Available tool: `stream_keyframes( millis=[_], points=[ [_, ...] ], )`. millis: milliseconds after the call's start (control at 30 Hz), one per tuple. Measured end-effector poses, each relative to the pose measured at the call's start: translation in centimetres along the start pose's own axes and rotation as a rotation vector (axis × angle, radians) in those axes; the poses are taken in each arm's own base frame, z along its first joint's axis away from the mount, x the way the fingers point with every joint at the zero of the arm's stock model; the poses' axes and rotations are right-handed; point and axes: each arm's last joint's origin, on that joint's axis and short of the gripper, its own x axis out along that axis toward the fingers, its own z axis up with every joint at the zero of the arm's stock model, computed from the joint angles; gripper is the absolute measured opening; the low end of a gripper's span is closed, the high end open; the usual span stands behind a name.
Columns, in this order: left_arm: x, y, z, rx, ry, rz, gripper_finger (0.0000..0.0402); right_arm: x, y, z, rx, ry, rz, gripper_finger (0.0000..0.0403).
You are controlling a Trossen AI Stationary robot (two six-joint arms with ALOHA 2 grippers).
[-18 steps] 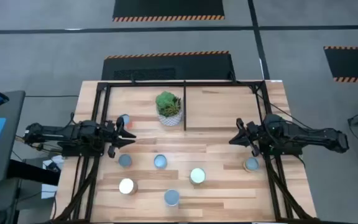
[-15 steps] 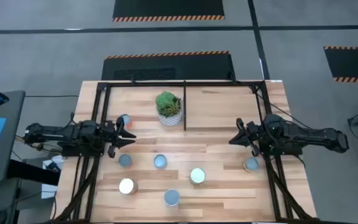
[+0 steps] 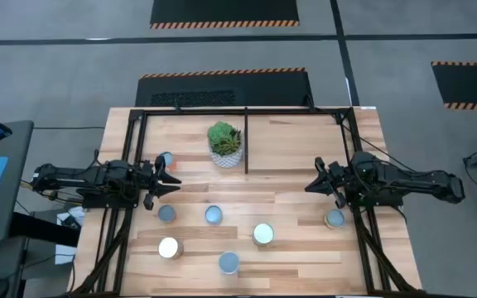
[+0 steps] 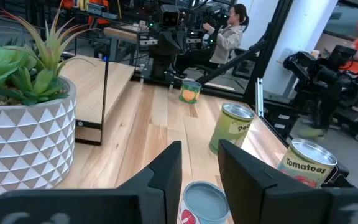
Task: Pick and place cans onto a shelf
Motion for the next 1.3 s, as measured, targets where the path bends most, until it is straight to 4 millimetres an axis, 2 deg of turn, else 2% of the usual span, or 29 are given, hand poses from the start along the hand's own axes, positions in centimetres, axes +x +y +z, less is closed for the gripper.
stream_keyframes(
  millis=[633, 833, 1033, 1300],
  points=[
    [0.0, 0.0, 0.0, 0.006, -0.001, 0.001, 0.0091, 0.0, 0.0, 0.0, 0.0, 0.0, 0.0, 0.0044],
    [0.0, 0.3, 0.1, 0.103, -0.02, 0.099, 0.0091, 0.0, 0.0, 0.1, -0.046, -0.011, 0.002, 0.0044],
    [0.0, 0.4, 0.2, 0.126, -0.04, 0.157, 0.0091, -0.1, 0.3, 1.4, -0.006, -0.134, 0.03, 0.0044],
    [0.0, 0.4, 0.2, 0.066, -0.046, 0.156, 0.0091, -0.4, 0.8, 2.9, -0.16, -0.281, 0.049, 0.0044]
  ],
)
